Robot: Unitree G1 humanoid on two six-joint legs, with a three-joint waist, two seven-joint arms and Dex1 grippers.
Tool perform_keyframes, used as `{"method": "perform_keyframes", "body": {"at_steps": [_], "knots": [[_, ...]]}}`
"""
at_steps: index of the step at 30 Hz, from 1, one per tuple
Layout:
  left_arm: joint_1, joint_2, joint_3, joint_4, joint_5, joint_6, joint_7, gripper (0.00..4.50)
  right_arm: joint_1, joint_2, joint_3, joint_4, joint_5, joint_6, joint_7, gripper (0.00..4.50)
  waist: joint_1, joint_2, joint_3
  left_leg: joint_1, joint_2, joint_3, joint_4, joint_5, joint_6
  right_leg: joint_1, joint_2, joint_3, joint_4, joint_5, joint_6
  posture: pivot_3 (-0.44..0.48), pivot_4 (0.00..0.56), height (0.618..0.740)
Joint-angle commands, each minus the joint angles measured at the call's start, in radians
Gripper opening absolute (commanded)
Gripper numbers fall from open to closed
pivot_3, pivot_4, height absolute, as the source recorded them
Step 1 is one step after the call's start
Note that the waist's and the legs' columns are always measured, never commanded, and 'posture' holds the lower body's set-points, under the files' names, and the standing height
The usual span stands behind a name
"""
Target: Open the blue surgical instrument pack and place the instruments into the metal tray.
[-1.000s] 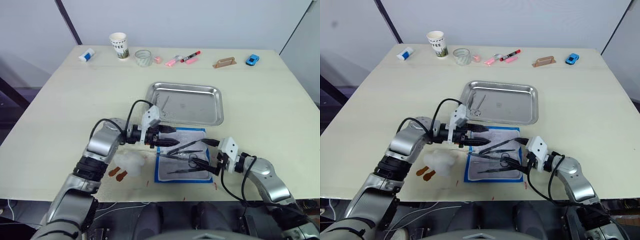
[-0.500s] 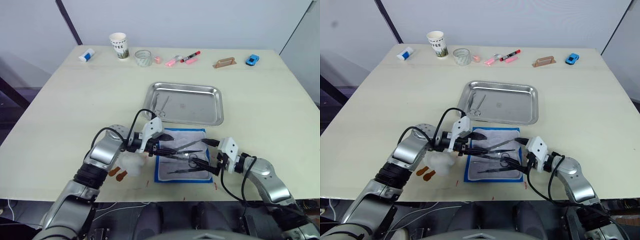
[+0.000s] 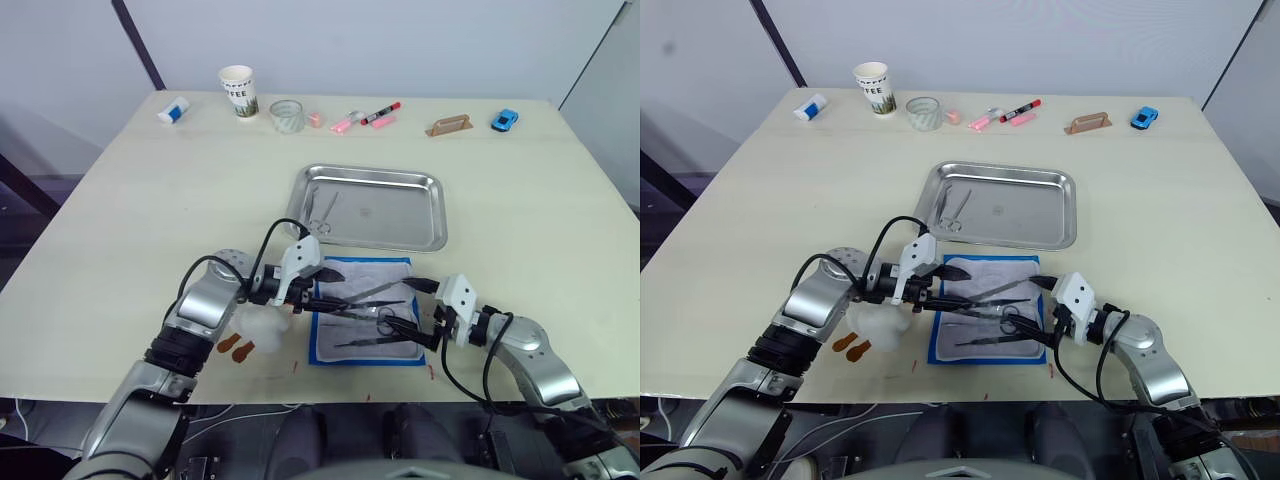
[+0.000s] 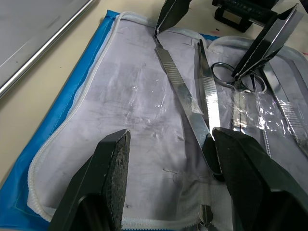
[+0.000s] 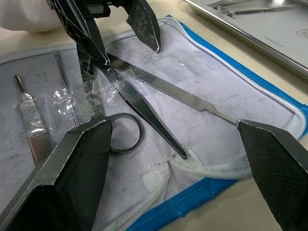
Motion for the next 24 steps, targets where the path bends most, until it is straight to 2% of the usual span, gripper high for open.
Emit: {"method": "perform_keyframes", "body": {"at_steps": [1,12,13,15,19,24], "knots": [[-0.004,0.008,-0.006,0.010,0.010,-0.008,-0.017,2.89,0.036,-0.011,0.038,0.070,-0.062,0.051,-0.010,4.50,0.000,0.000,0.000,0.000,0.000,0.000,0.000,0.000,0.000,0.000,0.000,0.000,0.000,0.000,0.000,0.000,0.150,0.718],[-0.005,-0.015,-0.013,-0.002,0.012,0.007,-0.016,2.89,0.043,-0.014,0.038,0.070,-0.063,0.048,-0.012,4.50,0.000,0.000,0.000,0.000,0.000,0.000,0.000,0.000,0.000,0.000,0.000,0.000,0.000,0.000,0.000,0.000,0.150,0.718],[-0.005,-0.017,-0.013,-0.003,0.012,0.009,-0.016,2.50,0.043,-0.014,0.038,0.070,-0.063,0.048,-0.012,4.50,0.000,0.000,0.000,0.000,0.000,0.000,0.000,0.000,0.000,0.000,0.000,0.000,0.000,0.000,0.000,0.000,0.150,0.718],[-0.005,-0.019,-0.014,-0.004,0.013,0.011,-0.015,2.11,0.042,-0.015,0.038,0.071,-0.064,0.047,-0.012,4.50,0.000,0.000,0.000,0.000,0.000,0.000,0.000,0.000,0.000,0.000,0.000,0.000,0.000,0.000,0.000,0.000,0.150,0.718],[-0.007,-0.023,-0.017,-0.002,0.020,0.010,-0.011,0.08,0.042,-0.016,0.038,0.073,-0.065,0.046,-0.011,4.50,0.000,0.000,0.000,0.000,0.000,0.000,0.000,0.000,0.000,0.000,0.000,0.000,0.000,0.000,0.000,0.000,0.150,0.718],[-0.007,-0.027,-0.018,-0.002,0.027,0.008,-0.010,0.08,0.043,-0.017,0.039,0.074,-0.066,0.045,-0.010,4.50,0.000,0.000,0.000,0.000,0.000,0.000,0.000,0.000,0.000,0.000,0.000,0.000,0.000,0.000,0.000,0.000,0.150,0.718]]}}
